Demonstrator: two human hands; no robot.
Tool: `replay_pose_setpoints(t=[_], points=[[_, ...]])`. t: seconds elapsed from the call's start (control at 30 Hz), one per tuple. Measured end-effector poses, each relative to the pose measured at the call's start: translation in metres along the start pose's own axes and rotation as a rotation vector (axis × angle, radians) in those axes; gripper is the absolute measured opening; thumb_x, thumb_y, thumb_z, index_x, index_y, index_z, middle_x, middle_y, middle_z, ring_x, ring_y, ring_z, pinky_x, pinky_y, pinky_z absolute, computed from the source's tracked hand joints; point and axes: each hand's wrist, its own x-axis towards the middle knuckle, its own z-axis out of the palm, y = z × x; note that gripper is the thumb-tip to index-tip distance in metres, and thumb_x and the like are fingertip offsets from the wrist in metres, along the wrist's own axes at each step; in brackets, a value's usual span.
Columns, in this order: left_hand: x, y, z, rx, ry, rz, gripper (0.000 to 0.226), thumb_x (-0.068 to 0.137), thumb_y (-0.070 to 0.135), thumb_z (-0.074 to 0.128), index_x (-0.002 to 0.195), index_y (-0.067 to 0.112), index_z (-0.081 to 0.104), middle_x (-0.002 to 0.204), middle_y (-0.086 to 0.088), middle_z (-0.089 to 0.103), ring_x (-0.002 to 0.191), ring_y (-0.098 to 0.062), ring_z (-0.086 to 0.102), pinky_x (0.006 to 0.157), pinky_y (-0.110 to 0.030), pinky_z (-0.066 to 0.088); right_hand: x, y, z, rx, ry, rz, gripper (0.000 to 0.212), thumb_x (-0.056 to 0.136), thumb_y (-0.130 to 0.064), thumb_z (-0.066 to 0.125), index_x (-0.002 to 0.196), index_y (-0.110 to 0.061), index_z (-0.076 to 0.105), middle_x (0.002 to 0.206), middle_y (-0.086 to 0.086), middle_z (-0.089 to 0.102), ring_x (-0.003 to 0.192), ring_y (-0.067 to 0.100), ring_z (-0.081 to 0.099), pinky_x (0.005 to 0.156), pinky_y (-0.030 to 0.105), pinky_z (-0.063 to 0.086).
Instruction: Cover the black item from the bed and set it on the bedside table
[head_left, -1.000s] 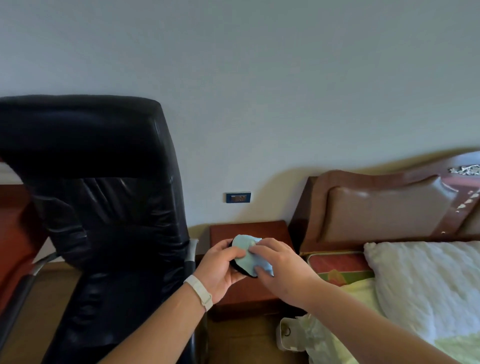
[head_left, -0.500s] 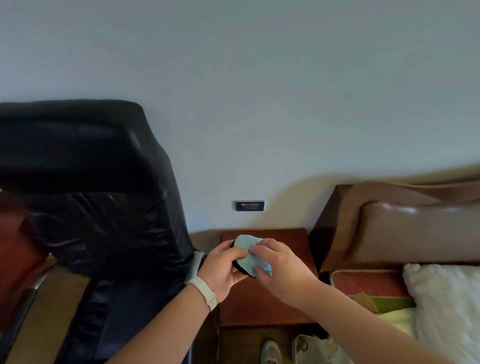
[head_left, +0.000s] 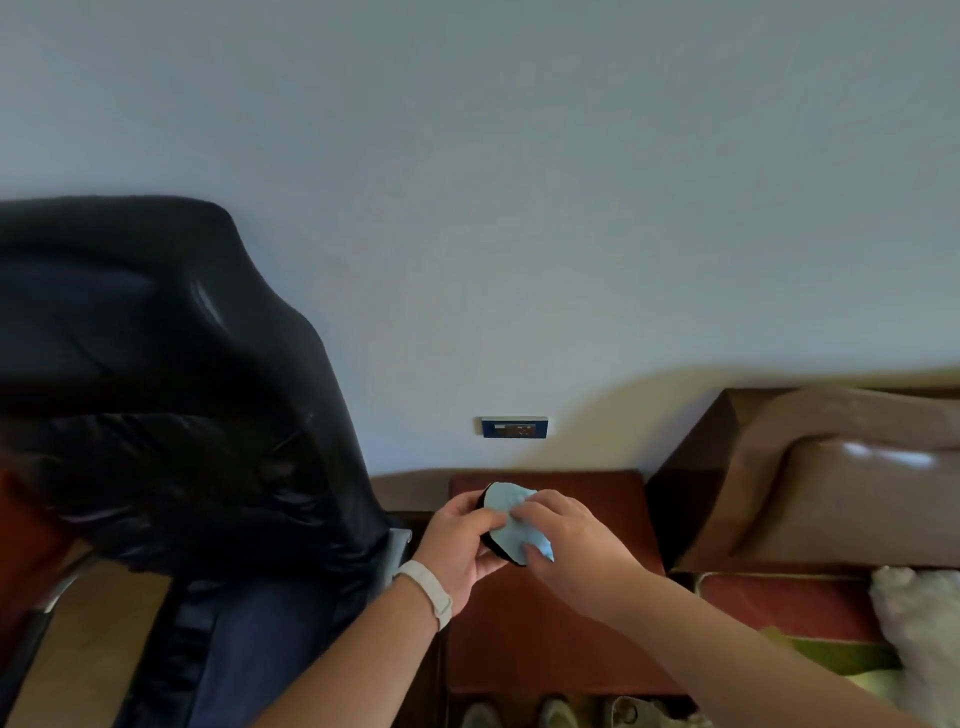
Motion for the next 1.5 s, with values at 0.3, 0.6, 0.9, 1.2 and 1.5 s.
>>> replay_pose_setpoints(t=[0.3, 0.6, 0.9, 1.2, 1.5], points=[[0.101, -0.01, -0.019, 0.079, 0.055, -0.089, 0.028, 0.085, -0.002, 0.059, 0.11, 0.01, 0.064, 0.11, -0.02, 0.069, 0.092, -0.031, 0.07, 0.066, -0.039, 0.06, 0.059, 0.052, 0.062, -0.017, -0.108, 0.159, 0.044, 0.087, -0.021, 0.057, 0.13, -0.026, 0.049, 0.127, -0.001, 0.05, 0.113, 0.025, 0.047, 0.092, 0.03, 0.039], [0.218, -0.061, -0.054, 0.084, 0.075, -0.16, 0.027, 0.087, -0.004, 0.058, 0.106, 0.014, 0.064, 0.107, -0.018, 0.068, 0.09, -0.031, 0.069, 0.066, -0.041, 0.061, 0.105, 0.122, 0.146, -0.068, -0.204, 0.217, 0.041, 0.088, -0.021, 0.054, 0.129, -0.022, 0.047, 0.129, 0.004, 0.048, 0.114, 0.028, 0.045, 0.093, 0.038, 0.042], [0.311, -0.102, -0.08, 0.058, 0.075, -0.14, 0.026, 0.087, -0.003, 0.059, 0.108, 0.01, 0.065, 0.103, -0.016, 0.069, 0.083, -0.026, 0.071, 0.066, -0.038, 0.061, 0.14, 0.175, 0.212, -0.129, -0.23, 0.162, 0.036, 0.089, -0.018, 0.051, 0.126, -0.017, 0.049, 0.129, 0.004, 0.047, 0.112, 0.026, 0.044, 0.09, 0.04, 0.044], [0.346, -0.118, -0.109, 0.268, 0.337, -0.036, 0.022, 0.082, -0.002, 0.063, 0.099, 0.011, 0.065, 0.096, -0.01, 0.071, 0.081, -0.022, 0.07, 0.06, -0.034, 0.061, 0.161, 0.196, 0.259, -0.201, -0.271, 0.213, 0.037, 0.088, -0.012, 0.049, 0.124, -0.019, 0.045, 0.125, 0.005, 0.043, 0.105, 0.029, 0.042, 0.085, 0.04, 0.045], [0.337, -0.114, -0.116, 0.888, 0.404, 0.053, 0.022, 0.079, 0.027, 0.068, 0.098, 0.019, 0.062, 0.092, -0.01, 0.071, 0.082, -0.03, 0.068, 0.078, -0.045, 0.058, 0.166, 0.191, 0.263, -0.244, -0.319, 0.178, 0.038, 0.085, -0.004, 0.05, 0.121, -0.015, 0.046, 0.123, 0.009, 0.04, 0.102, 0.028, 0.04, 0.084, 0.04, 0.047]])
